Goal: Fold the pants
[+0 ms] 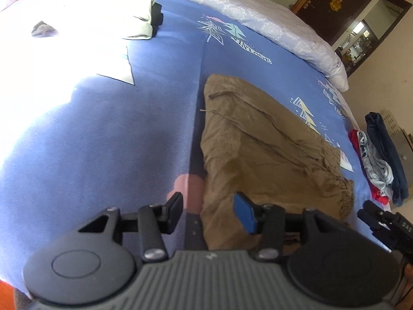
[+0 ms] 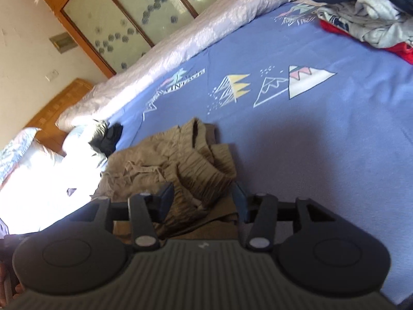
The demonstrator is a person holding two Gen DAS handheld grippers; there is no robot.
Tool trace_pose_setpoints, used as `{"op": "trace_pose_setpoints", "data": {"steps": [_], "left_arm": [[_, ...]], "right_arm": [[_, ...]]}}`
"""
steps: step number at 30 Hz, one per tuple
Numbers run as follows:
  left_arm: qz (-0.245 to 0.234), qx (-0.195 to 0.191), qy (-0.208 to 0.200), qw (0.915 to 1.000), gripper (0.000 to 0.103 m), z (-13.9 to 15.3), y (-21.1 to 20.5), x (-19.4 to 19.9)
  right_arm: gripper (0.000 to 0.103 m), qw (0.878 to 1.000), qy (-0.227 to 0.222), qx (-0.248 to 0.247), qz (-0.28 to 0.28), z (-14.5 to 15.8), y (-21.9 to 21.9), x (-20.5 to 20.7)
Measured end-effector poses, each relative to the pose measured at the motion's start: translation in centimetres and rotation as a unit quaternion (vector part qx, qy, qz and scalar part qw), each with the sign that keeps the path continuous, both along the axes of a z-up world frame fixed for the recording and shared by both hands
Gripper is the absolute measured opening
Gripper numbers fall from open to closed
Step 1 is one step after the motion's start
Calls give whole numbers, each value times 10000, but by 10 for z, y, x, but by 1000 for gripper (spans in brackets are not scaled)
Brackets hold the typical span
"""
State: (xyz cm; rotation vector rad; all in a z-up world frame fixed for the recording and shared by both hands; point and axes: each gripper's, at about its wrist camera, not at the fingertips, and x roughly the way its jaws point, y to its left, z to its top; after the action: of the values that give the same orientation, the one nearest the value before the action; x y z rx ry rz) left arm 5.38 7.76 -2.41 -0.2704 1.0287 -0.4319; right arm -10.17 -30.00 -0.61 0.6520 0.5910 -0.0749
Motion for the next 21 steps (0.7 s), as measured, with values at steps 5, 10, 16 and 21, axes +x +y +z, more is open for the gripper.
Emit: {"op": "trace_pose_setpoints", "data": {"steps": [5,10,16,21], "left_arm": [[81,743,-155,9971,46,9,-12,-4],[92,1046,-198,9943,51,12,-25,-12],[153,1262,-176,9917,51,10,-27,-17],[208,1356,-124,9905,51,6,-24,-18]], "right_arm": [[60,9994,-32,350,56,9,-6,2],[60,9990,1,-56,451,22,14,6],[60,9962,138,-371,774,22,36,8],[60,9971,228,-267,673,17,36,10]]}}
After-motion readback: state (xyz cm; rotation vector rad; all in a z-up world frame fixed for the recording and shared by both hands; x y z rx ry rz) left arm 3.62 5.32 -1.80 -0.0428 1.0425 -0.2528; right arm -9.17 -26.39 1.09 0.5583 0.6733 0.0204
